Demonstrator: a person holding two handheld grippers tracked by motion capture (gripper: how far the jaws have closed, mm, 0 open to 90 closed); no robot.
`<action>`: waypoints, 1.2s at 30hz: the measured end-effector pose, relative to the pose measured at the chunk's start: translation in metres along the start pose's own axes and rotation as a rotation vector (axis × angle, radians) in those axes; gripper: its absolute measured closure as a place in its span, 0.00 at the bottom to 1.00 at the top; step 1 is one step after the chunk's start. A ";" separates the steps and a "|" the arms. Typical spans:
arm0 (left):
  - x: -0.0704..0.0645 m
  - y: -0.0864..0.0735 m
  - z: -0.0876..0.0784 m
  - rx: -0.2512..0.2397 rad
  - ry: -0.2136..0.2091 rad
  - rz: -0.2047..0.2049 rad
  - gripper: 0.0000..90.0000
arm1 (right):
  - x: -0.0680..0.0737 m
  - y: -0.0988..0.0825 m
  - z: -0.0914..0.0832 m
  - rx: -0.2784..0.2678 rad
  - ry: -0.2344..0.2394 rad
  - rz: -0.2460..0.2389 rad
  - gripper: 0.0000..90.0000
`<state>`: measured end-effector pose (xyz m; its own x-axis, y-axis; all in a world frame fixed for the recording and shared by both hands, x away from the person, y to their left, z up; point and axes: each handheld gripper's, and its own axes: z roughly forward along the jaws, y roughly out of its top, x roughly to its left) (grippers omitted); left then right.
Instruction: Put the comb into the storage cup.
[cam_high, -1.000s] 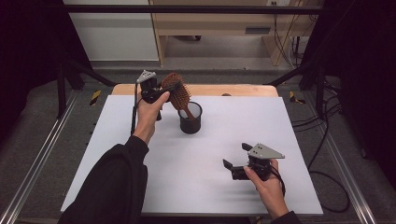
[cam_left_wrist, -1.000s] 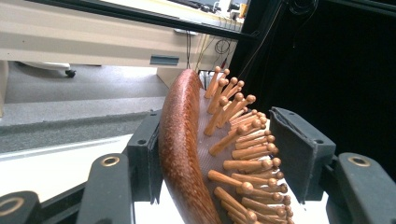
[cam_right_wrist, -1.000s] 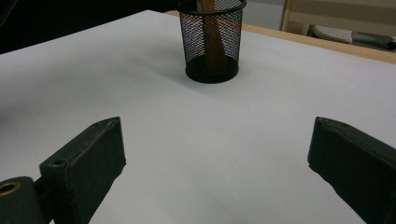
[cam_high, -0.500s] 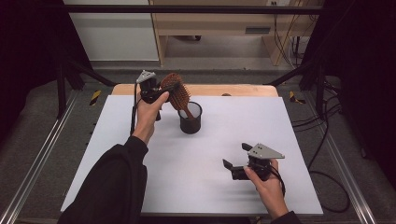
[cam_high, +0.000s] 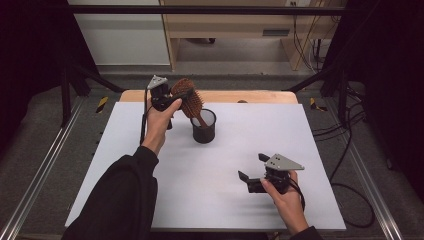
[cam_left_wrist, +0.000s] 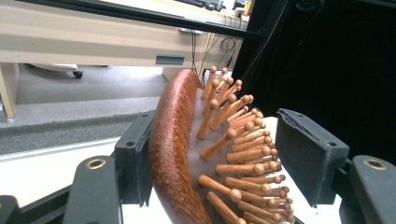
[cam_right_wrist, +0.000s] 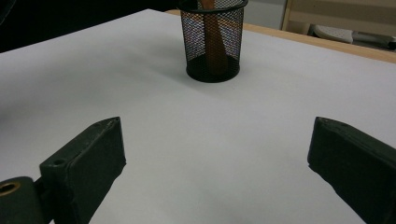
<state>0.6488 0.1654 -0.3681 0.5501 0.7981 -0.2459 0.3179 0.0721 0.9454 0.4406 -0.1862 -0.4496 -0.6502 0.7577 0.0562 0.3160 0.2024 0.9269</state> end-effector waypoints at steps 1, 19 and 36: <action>0.000 0.000 0.000 0.000 -0.001 -0.002 0.35 | 0.000 0.000 0.000 0.000 0.000 0.001 0.05; 0.000 0.001 -0.001 -0.003 0.022 -0.017 0.16 | 0.000 0.000 0.000 0.000 0.001 0.002 0.05; -0.005 0.001 -0.004 -0.008 0.029 0.011 0.08 | 0.000 0.000 0.000 0.002 0.001 0.000 0.05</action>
<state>0.6433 0.1637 -0.3646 0.5312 0.8157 -0.2291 0.3056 0.0677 0.9498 0.4406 -0.1859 -0.4499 -0.6507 0.7572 0.0570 0.3176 0.2032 0.9262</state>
